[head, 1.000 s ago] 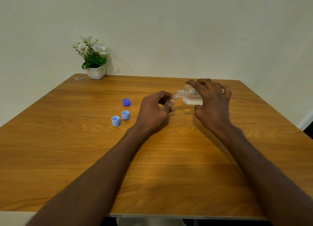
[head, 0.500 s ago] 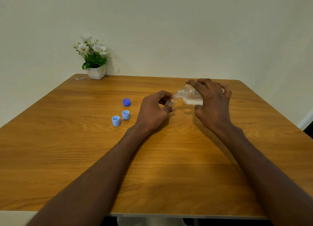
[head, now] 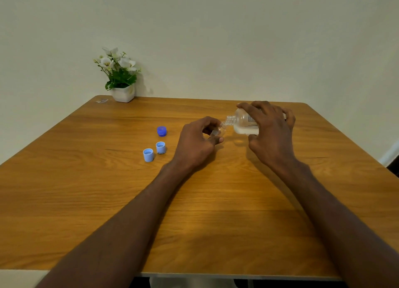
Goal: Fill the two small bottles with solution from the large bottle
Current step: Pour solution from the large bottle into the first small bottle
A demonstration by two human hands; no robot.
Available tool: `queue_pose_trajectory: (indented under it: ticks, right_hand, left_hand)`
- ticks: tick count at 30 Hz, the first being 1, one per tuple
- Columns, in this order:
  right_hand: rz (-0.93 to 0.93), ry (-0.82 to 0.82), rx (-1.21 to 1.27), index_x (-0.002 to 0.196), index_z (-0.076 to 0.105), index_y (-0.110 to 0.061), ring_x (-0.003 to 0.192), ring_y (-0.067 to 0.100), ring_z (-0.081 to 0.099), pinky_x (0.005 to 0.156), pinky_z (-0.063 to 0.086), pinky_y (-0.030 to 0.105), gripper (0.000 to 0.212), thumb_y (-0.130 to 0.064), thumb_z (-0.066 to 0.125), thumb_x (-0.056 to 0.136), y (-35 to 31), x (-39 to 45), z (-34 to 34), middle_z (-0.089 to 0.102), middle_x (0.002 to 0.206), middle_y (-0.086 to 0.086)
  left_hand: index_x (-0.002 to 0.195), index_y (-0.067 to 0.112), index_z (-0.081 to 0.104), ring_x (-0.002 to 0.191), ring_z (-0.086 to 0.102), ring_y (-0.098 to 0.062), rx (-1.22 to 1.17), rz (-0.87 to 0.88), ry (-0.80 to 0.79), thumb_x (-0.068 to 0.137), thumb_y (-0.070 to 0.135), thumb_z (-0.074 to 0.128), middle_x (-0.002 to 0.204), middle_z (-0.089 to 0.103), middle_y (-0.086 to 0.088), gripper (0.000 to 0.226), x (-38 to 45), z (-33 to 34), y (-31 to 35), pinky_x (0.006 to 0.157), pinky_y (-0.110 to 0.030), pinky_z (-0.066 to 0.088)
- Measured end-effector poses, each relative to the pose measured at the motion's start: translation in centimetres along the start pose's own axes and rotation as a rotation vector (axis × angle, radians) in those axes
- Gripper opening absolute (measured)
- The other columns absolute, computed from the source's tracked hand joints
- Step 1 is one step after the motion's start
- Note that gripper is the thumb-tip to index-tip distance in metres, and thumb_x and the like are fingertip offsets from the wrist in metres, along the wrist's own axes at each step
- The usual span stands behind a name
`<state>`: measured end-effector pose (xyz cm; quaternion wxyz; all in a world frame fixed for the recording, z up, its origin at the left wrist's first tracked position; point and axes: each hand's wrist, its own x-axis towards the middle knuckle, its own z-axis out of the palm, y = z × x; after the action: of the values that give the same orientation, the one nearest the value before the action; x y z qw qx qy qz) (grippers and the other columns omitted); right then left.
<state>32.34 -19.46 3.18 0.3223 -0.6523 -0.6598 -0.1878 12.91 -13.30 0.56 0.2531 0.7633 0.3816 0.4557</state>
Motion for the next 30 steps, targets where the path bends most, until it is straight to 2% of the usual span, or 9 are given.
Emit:
queue_pose_trajectory:
  ticks: [30]
  right_hand:
    - [0.003,0.002,0.005,0.145,0.054,-0.037,0.133,0.023,0.048,0.112,0.020,0.044,0.091,-0.002,0.079,0.065,0.02,0.02,-0.03,0.055,0.141,-0.003]
  left_hand:
    - [0.119,0.021,0.072,0.094,0.064,0.005,0.003,0.011,0.001,0.084,0.017,0.083,0.105,0.073,0.013,0.036,-0.09,-0.05,0.10,0.073,-0.003,0.044]
